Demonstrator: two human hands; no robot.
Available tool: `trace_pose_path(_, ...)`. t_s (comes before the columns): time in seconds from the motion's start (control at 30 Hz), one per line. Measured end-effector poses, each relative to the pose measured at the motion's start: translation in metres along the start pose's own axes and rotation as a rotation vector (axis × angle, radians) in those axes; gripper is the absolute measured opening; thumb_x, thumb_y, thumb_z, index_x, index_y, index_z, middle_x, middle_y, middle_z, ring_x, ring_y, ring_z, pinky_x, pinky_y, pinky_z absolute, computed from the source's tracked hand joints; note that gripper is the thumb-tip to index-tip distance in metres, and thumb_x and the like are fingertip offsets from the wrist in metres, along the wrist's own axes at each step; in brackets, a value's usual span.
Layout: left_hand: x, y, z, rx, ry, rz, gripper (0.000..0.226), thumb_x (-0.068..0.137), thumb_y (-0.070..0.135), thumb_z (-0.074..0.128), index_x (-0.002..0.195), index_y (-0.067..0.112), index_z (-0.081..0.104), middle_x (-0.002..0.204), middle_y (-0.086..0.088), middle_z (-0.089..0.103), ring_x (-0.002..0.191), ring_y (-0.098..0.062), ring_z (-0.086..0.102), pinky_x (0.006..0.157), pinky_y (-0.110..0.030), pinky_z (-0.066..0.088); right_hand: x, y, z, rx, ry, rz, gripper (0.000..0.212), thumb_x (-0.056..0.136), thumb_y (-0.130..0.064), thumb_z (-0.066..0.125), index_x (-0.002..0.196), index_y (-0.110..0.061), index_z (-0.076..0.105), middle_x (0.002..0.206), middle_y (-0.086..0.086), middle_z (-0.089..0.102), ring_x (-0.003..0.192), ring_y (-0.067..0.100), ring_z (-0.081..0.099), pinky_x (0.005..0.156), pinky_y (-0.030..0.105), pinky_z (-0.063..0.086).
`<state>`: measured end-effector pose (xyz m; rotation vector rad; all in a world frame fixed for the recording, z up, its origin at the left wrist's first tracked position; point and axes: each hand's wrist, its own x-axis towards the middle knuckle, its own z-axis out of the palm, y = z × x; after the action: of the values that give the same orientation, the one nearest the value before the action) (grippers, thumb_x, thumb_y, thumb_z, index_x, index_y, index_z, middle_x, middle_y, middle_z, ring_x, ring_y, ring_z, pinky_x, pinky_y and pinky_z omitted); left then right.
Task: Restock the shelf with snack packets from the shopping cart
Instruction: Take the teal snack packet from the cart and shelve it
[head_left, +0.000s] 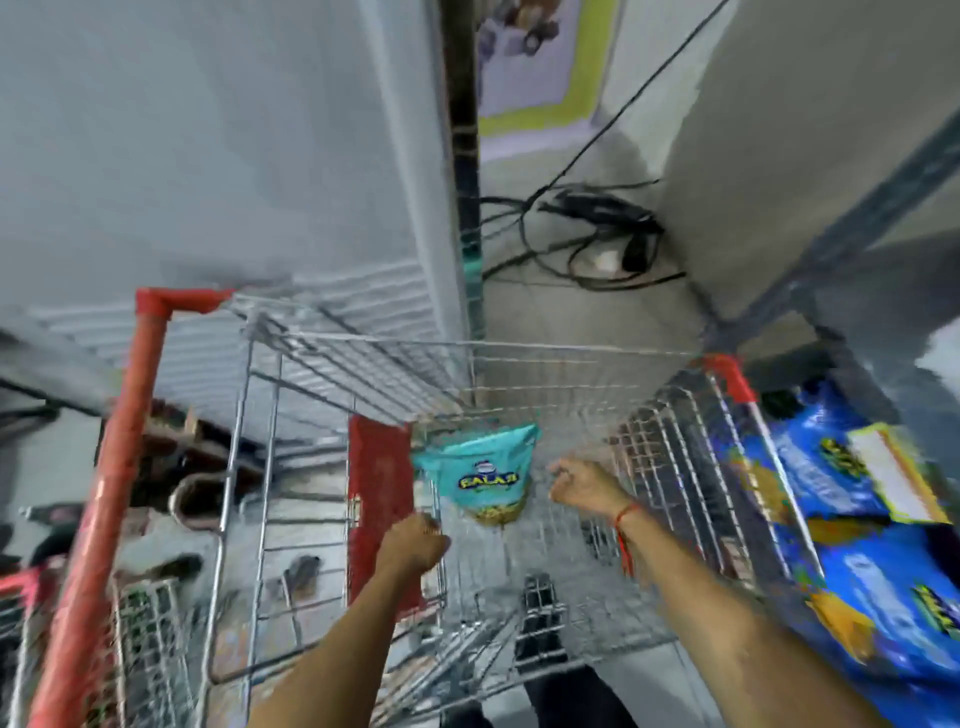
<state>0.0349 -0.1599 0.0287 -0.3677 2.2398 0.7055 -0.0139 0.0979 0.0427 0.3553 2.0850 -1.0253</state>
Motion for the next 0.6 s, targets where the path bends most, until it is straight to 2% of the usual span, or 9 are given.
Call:
trace_pose_path(0.07,0.016,0.0,0.015,-0.118,-0.016,-0.031,0.053,0.08,0.031,0.06,0.128,0.01,0.054,0.124,-0.021,0.065,0.114,-0.037,0.061,0.091,-0.037,0.047,0.023,0.006,0.011,0.017,-0.023,0.151,0.04,0.082,-0.028,0.068,0.113,-0.007,0.053,0.121,0.025,0.057,0.095,0.024,0.058,0.073,0.027,0.047)
trace_pose_path(0.1,0.024,0.001,0.021,-0.201,0.013,-0.028,0.06,0.081,0.03,0.062,0.135,0.01,0.046,0.128,-0.02,0.062,0.116,-0.037,0.06,0.092,-0.037,0.046,0.032,0.002,0.016,-0.025,-0.013,0.117,0.036,0.079,-0.025,0.068,0.103,-0.002,0.053,0.112,0.037,0.057,0.093,0.03,0.059,0.073,0.034,0.051)
trace_pose_path(0.17,0.046,-0.004,0.03,-0.323,0.074,-0.029,0.061,0.084,0.024,0.065,0.138,0.011,0.041,0.129,-0.019,0.062,0.114,-0.036,0.061,0.095,-0.041,0.05,0.069,0.006,0.026,-0.063,-0.032,-0.008,0.051,0.066,-0.025,0.07,0.11,-0.004,0.056,0.113,0.029,0.063,0.102,0.035,0.062,0.085,0.051,0.054)
trace_pose_path(0.2,0.055,-0.007,0.034,-0.358,0.099,-0.035,0.055,0.084,0.021,0.065,0.134,0.011,0.046,0.125,-0.018,0.064,0.111,-0.034,0.063,0.095,-0.044,0.051,0.077,0.005,0.029,-0.057,-0.06,-0.034,0.055,0.062,-0.023,0.073,0.113,-0.007,0.059,0.115,0.022,0.067,0.105,0.035,0.064,0.09,0.05,0.054)
trace_pose_path(0.3,0.072,-0.013,0.041,-0.372,0.195,-0.076,0.028,0.082,0.026,0.067,0.103,0.009,0.061,0.1,-0.013,0.073,0.092,-0.028,0.068,0.083,-0.039,0.055,0.11,0.016,0.041,-0.032,-0.093,-0.107,0.043,0.07,-0.002,0.077,0.111,0.001,0.064,0.114,0.013,0.069,0.103,0.024,0.064,0.084,0.019,0.055)
trace_pose_path(0.43,0.079,-0.002,0.047,-0.475,0.308,-0.102,0.015,0.08,0.02,0.071,0.087,0.007,0.069,0.081,-0.002,0.07,0.075,-0.018,0.064,0.065,-0.026,0.046,0.112,0.02,0.042,-0.009,0.025,-0.197,0.037,0.069,-0.006,0.08,0.104,-0.001,0.07,0.107,0.014,0.073,0.095,0.014,0.063,0.087,0.035,0.053)
trace_pose_path(0.5,0.08,0.003,0.053,-0.501,0.358,-0.149,0.008,0.08,0.017,0.07,0.084,0.009,0.07,0.078,-0.001,0.069,0.071,-0.017,0.062,0.065,-0.026,0.044,0.111,0.022,0.044,0.004,0.113,-0.221,0.027,0.07,-0.011,0.08,0.095,-0.004,0.075,0.093,0.009,0.076,0.083,0.011,0.065,0.075,0.028,0.054)
trace_pose_path(0.57,0.078,0.008,0.056,-0.531,0.404,-0.178,0.008,0.082,0.018,0.067,0.083,0.011,0.07,0.078,-0.002,0.07,0.072,-0.02,0.063,0.066,-0.031,0.047,0.104,0.021,0.043,0.024,0.177,-0.208,0.006,0.074,-0.013,0.078,0.071,-0.015,0.073,0.069,-0.001,0.071,0.057,-0.002,0.059,0.057,0.017,0.047)
trace_pose_path(0.6,0.077,0.011,0.056,-0.541,0.416,-0.187,0.01,0.083,0.019,0.066,0.084,0.01,0.07,0.078,-0.004,0.071,0.071,-0.021,0.063,0.066,-0.033,0.048,0.102,0.023,0.042,0.055,0.191,-0.198,0.023,0.076,-0.013,0.076,0.059,-0.023,0.064,0.057,-0.007,0.064,0.046,-0.006,0.053,0.05,0.01,0.041)
